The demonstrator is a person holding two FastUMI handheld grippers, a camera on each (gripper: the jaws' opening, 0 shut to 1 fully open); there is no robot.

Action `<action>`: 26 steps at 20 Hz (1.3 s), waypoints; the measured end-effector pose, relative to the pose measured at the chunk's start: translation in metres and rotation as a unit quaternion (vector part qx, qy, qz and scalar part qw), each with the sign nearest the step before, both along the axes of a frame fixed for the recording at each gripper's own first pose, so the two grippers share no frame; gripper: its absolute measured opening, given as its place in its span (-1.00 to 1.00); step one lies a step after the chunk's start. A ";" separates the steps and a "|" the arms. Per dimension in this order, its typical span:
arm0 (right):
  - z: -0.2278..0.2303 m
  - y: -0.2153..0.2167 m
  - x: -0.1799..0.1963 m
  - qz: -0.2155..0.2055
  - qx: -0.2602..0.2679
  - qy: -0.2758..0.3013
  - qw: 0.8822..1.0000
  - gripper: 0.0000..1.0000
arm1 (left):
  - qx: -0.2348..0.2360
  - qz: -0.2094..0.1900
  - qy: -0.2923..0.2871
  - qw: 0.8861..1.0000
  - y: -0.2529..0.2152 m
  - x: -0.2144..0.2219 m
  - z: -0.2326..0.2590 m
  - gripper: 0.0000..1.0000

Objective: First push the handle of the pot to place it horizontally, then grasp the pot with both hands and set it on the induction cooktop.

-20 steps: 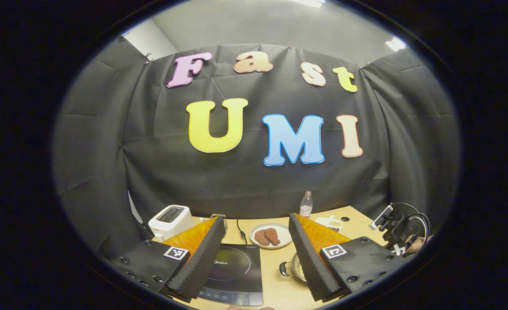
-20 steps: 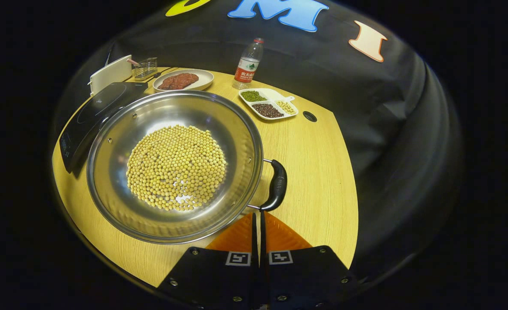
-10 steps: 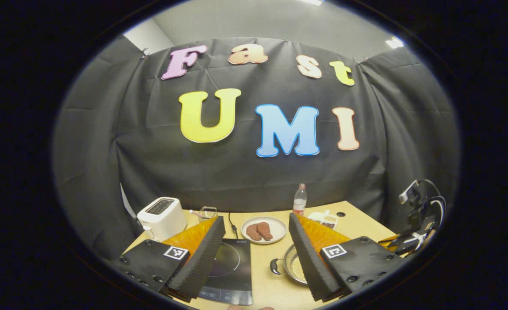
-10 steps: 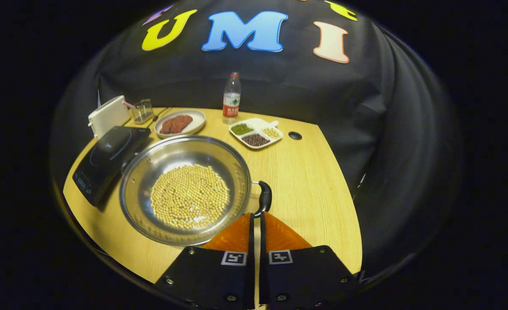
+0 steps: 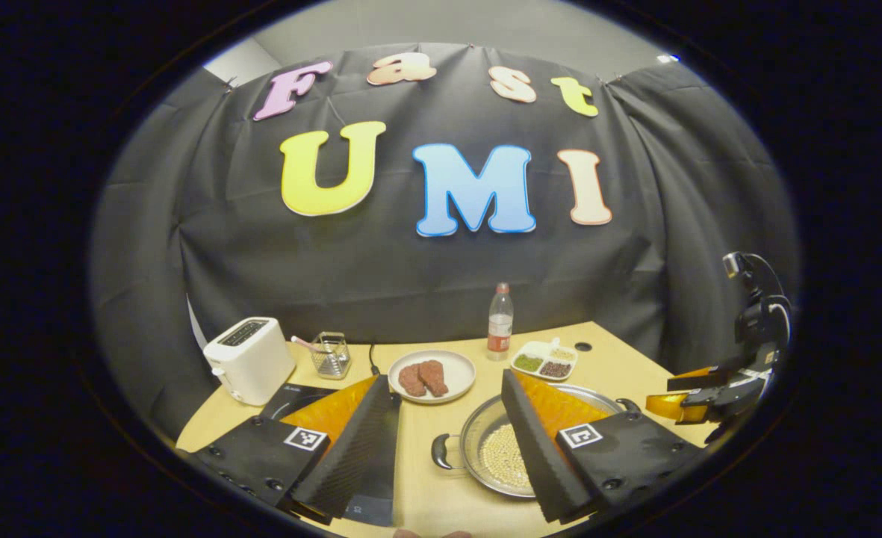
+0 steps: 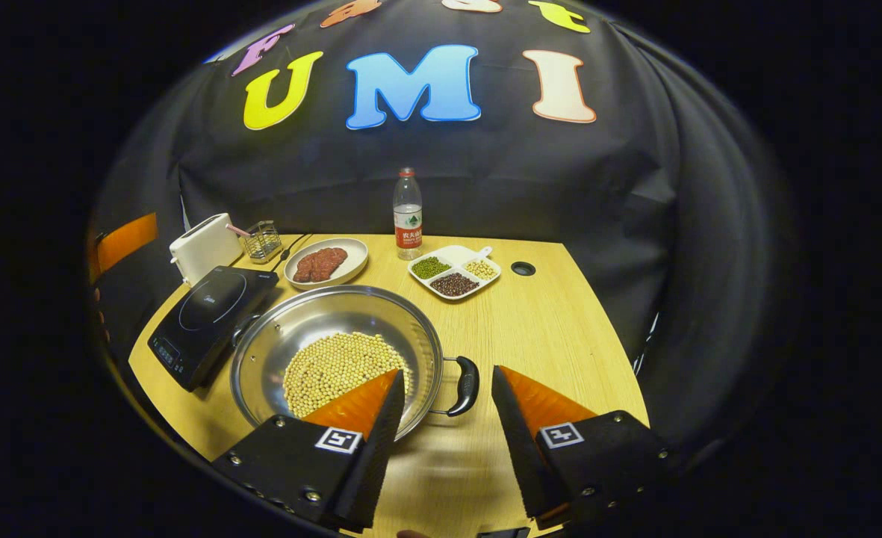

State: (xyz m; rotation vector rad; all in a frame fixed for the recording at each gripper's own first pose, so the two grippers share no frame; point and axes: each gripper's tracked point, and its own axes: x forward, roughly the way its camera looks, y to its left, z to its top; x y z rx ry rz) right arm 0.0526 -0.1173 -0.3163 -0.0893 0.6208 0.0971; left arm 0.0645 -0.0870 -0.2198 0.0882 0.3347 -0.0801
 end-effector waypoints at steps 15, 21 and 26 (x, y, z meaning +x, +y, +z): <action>-0.082 -0.002 0.041 -0.042 -0.010 0.069 0.997 0.58 | 0.003 -0.012 0.184 0.983 0.012 0.048 -0.202 0.92; -0.089 -0.002 0.047 -0.053 -0.020 0.081 0.995 0.47 | 0.004 -0.027 0.207 0.978 0.012 0.051 -0.220 0.72; -0.091 -0.002 0.047 -0.067 -0.008 0.095 0.993 0.27 | 0.012 -0.035 0.212 0.976 0.012 0.051 -0.222 0.43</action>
